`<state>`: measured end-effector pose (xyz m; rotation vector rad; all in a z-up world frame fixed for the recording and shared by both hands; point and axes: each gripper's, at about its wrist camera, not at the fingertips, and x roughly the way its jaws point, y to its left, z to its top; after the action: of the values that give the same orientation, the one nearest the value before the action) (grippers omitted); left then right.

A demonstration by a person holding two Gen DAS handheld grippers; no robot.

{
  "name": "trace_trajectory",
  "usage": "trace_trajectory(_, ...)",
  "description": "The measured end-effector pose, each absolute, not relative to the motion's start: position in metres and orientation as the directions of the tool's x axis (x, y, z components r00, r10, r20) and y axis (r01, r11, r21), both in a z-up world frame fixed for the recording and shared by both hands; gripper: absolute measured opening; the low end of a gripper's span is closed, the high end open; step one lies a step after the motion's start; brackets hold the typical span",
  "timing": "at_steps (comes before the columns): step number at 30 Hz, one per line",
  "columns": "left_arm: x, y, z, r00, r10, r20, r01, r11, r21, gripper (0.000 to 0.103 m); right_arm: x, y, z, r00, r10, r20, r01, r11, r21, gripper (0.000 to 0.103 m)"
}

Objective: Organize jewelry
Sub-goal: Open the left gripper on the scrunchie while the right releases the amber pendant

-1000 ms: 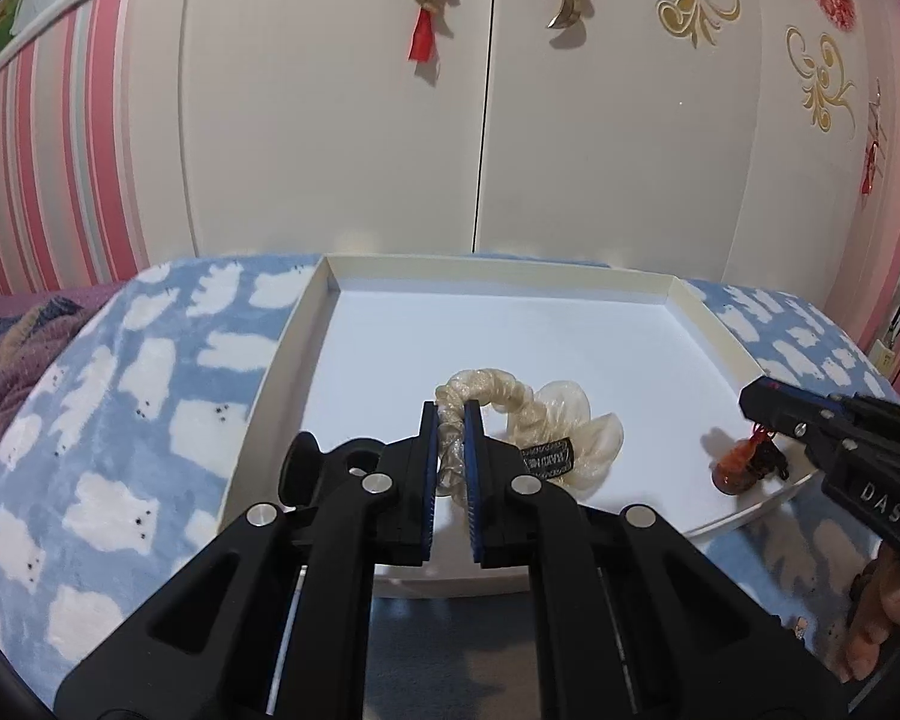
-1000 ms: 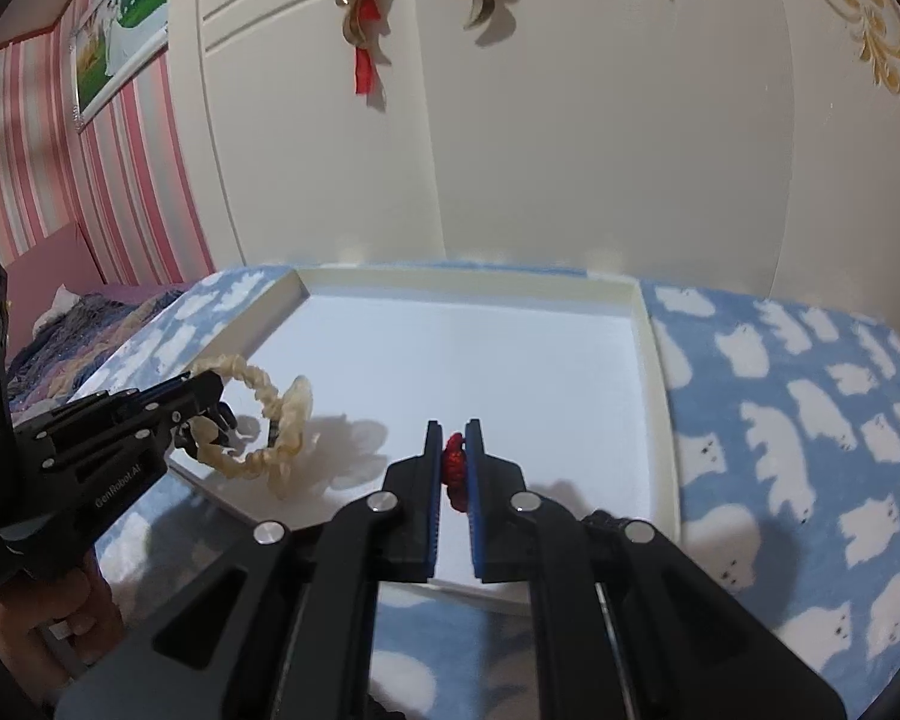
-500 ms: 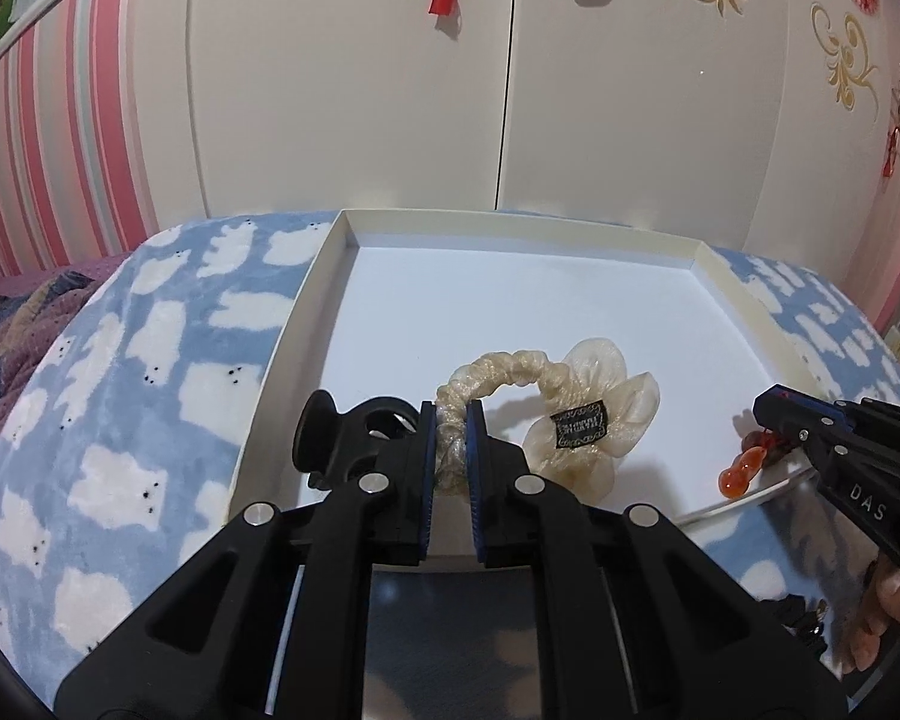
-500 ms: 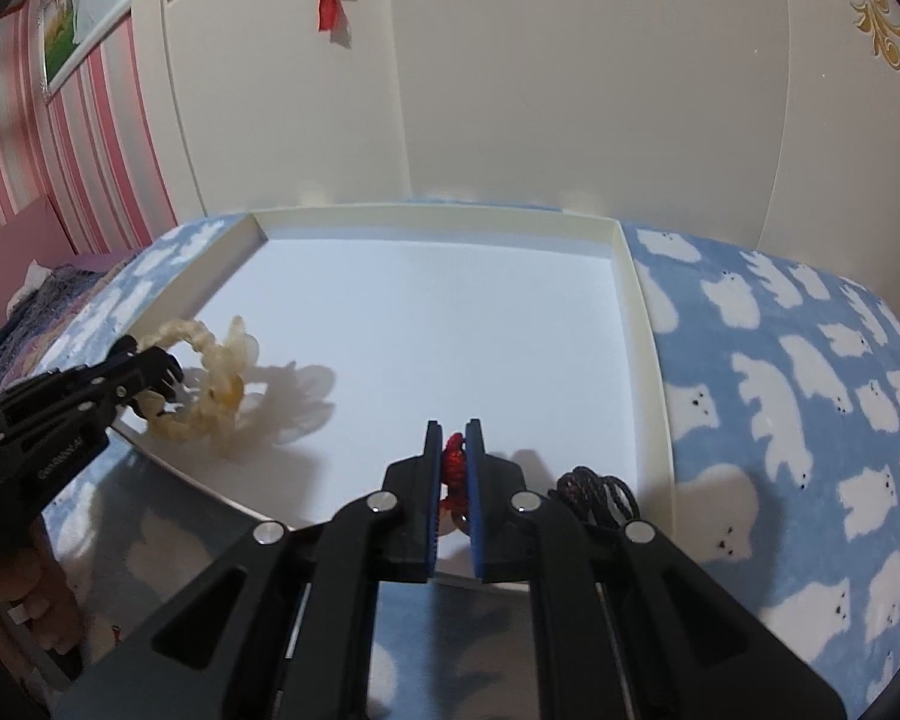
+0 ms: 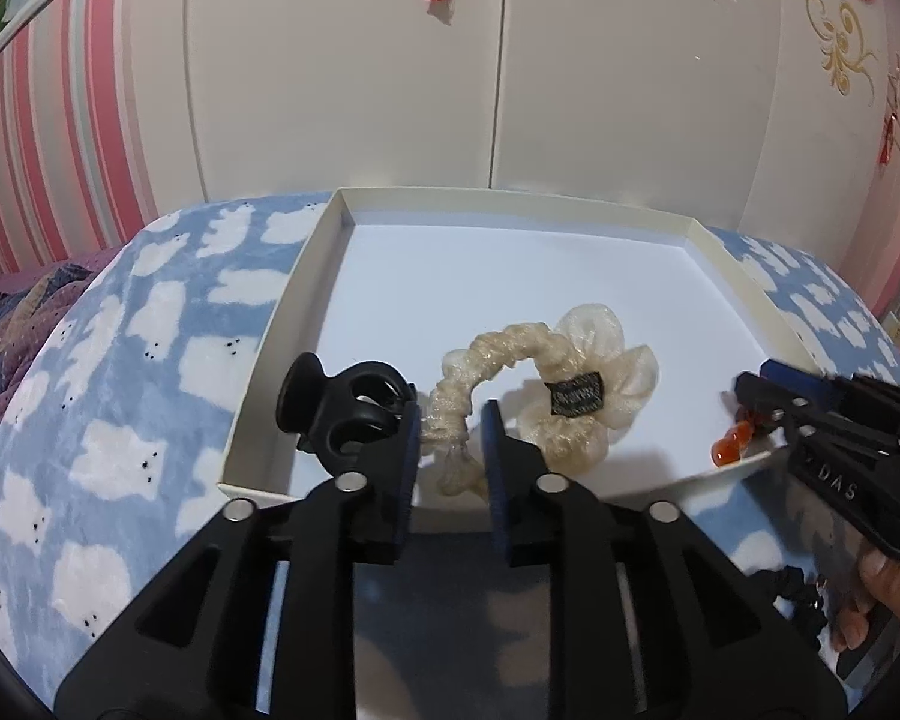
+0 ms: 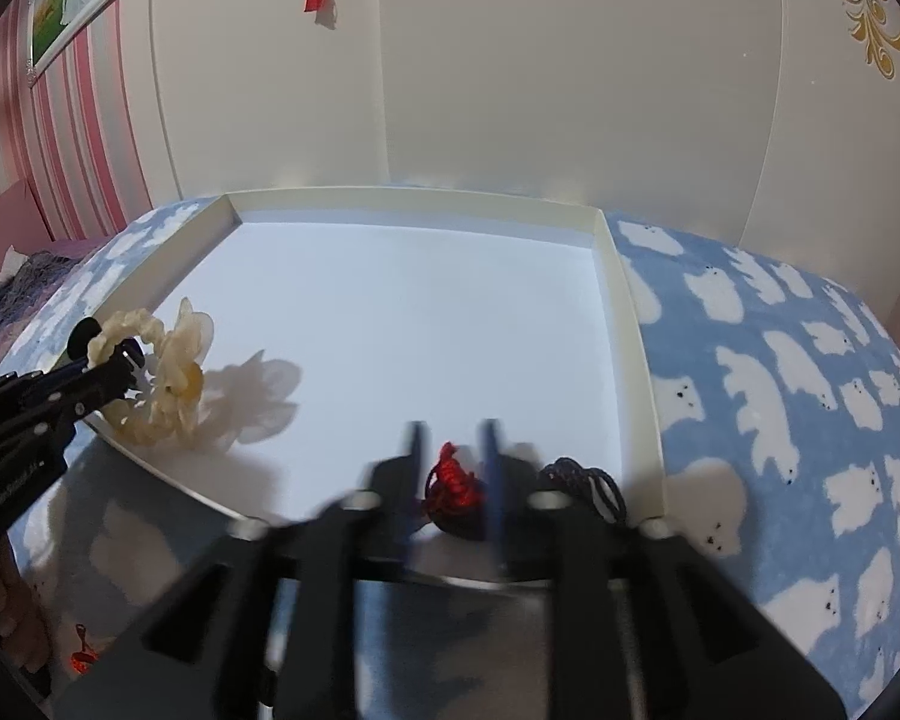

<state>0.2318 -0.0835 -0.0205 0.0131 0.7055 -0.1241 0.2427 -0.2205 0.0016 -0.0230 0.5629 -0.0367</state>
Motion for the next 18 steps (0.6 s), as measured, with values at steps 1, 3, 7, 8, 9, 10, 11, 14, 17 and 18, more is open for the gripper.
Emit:
trace_trajectory(1, 0.231, -0.084, -0.020, 0.756, -0.104, -0.647, 0.114, 0.993, -0.027, 0.042, 0.241, -0.219, 0.003, 0.850, -0.041, -0.525, 0.025, 0.999, -0.037, 0.044)
trace_trajectory(3, 0.230, -0.086, -0.020, 0.761, -0.101, -0.641, 0.112, 0.993, -0.024, 0.054, 0.239, -0.218, 0.006, 0.858, -0.039, -0.512, 0.026, 0.999, -0.033, 0.045)
trace_trajectory(7, 0.227, -0.090, -0.020, 0.765, -0.099, -0.636, 0.123, 0.992, -0.006, 0.066, 0.234, -0.217, 0.010, 0.868, -0.044, -0.494, 0.030, 0.999, -0.036, 0.052)
trace_trajectory(8, 0.226, -0.089, -0.019, 0.770, -0.095, -0.631, 0.121, 0.993, -0.001, 0.068, 0.232, -0.217, 0.011, 0.871, -0.046, -0.490, 0.031, 0.999, -0.040, 0.053)
trace_trajectory(9, 0.223, -0.090, -0.018, 0.780, -0.081, -0.620, 0.112, 0.994, 0.012, 0.074, 0.230, -0.216, 0.014, 0.875, -0.047, -0.481, 0.030, 0.999, -0.043, 0.057)
trace_trajectory(10, 0.221, -0.090, -0.017, 0.786, -0.064, -0.615, 0.100, 0.995, 0.025, 0.081, 0.227, -0.216, 0.017, 0.882, -0.032, -0.470, 0.019, 0.999, -0.034, 0.057)
trace_trajectory(11, 0.220, -0.091, -0.016, 0.793, -0.041, -0.608, 0.084, 0.996, 0.042, 0.083, 0.224, -0.216, 0.020, 0.886, -0.014, -0.463, 0.005, 1.000, -0.021, 0.057)
trace_trajectory(14, 0.213, -0.093, -0.011, 0.819, 0.006, -0.573, 0.052, 0.995, 0.084, 0.086, 0.215, -0.217, 0.029, 0.900, -0.016, -0.436, 0.004, 1.000, -0.028, 0.061)
trace_trajectory(17, 0.205, -0.096, -0.007, 0.843, 0.027, -0.537, 0.037, 0.993, 0.108, 0.087, 0.207, -0.224, 0.036, 0.910, 0.001, -0.414, 0.000, 1.000, 0.003, 0.065)
trace_trajectory(18, 0.201, -0.096, -0.005, 0.856, 0.035, -0.515, 0.028, 0.993, 0.113, 0.088, 0.204, -0.227, 0.037, 0.913, 0.000, -0.408, 0.004, 1.000, 0.010, 0.065)
